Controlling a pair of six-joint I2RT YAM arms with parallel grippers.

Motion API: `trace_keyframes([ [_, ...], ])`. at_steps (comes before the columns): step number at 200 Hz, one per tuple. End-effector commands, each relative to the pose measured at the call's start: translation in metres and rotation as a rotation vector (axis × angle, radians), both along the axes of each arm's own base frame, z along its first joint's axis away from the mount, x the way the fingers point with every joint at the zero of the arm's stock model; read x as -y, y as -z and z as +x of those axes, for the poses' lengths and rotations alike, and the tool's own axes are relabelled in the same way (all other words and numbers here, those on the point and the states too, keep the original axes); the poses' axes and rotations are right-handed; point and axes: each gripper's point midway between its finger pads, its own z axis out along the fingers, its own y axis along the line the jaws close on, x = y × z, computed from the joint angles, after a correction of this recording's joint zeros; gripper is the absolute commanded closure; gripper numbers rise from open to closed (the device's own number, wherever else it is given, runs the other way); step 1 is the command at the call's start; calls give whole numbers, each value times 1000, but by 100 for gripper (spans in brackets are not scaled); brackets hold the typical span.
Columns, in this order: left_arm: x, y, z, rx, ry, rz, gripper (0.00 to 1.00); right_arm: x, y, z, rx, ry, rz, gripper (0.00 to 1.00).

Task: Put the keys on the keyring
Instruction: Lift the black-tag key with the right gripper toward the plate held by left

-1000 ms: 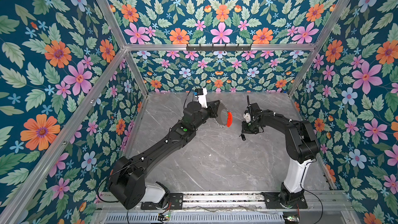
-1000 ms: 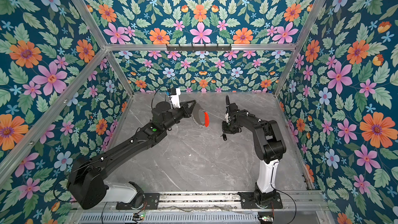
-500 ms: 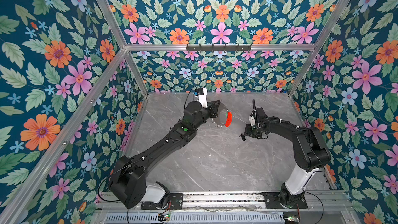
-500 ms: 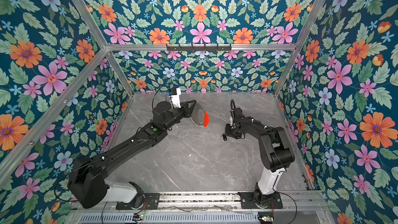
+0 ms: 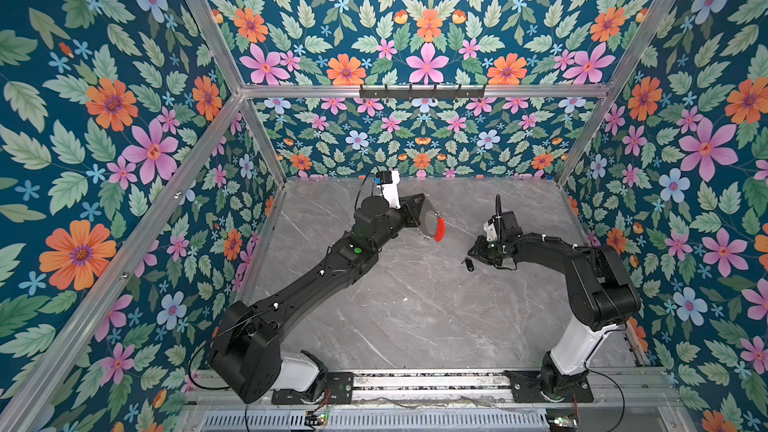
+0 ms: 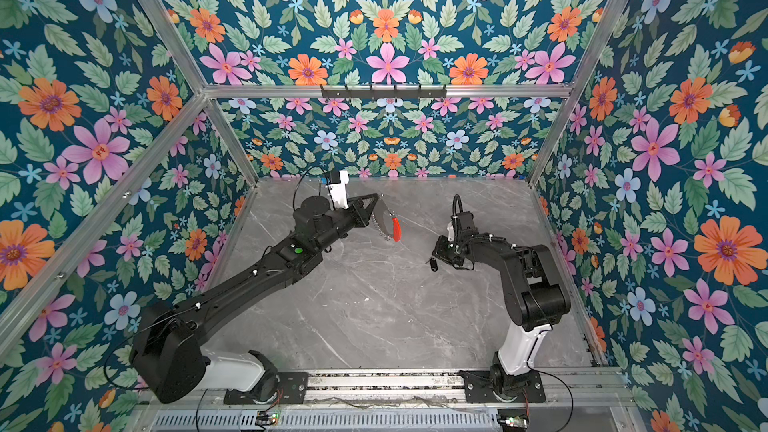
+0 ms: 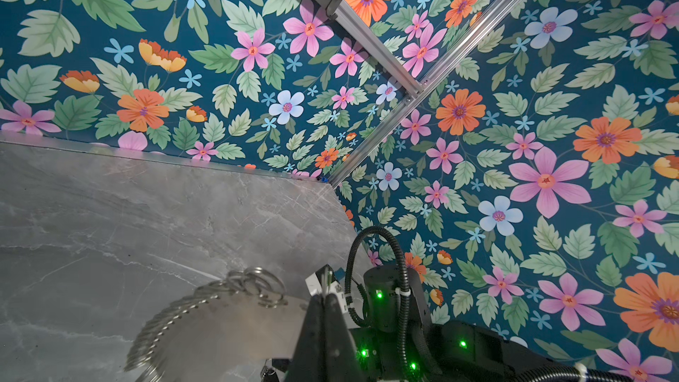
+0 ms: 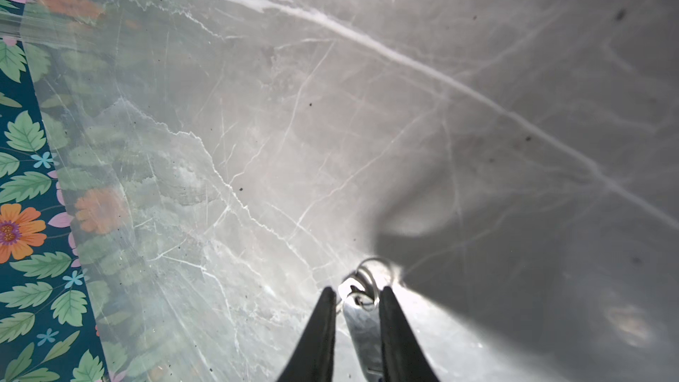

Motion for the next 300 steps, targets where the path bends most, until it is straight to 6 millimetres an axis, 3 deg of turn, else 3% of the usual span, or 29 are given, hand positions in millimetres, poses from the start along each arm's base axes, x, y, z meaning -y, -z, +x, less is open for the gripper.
trace_keyframes([
  [1,-1,-15,-1,41,2,-35,100,-1,-1,3,8,12,9,77],
  [122,2,-12,0,30,9,-37,100,-3,8,2,-8,3,17,79],
  [180,2,-12,1,28,9,-39,100,-4,8,2,-3,3,26,89],
  [200,0,-10,1,26,-4,-36,100,-4,6,3,3,-2,25,100],
  [218,-4,-9,1,42,-19,-27,100,-5,2,2,12,-21,22,100],
  [257,-12,-11,0,118,-45,-20,100,-4,-36,-1,130,-83,4,100],
  [260,-13,-12,1,122,-46,-21,100,-4,-50,0,170,-87,7,100],
  [300,-3,-32,-17,201,103,-9,100,-4,-138,-15,415,-173,-4,100],
])
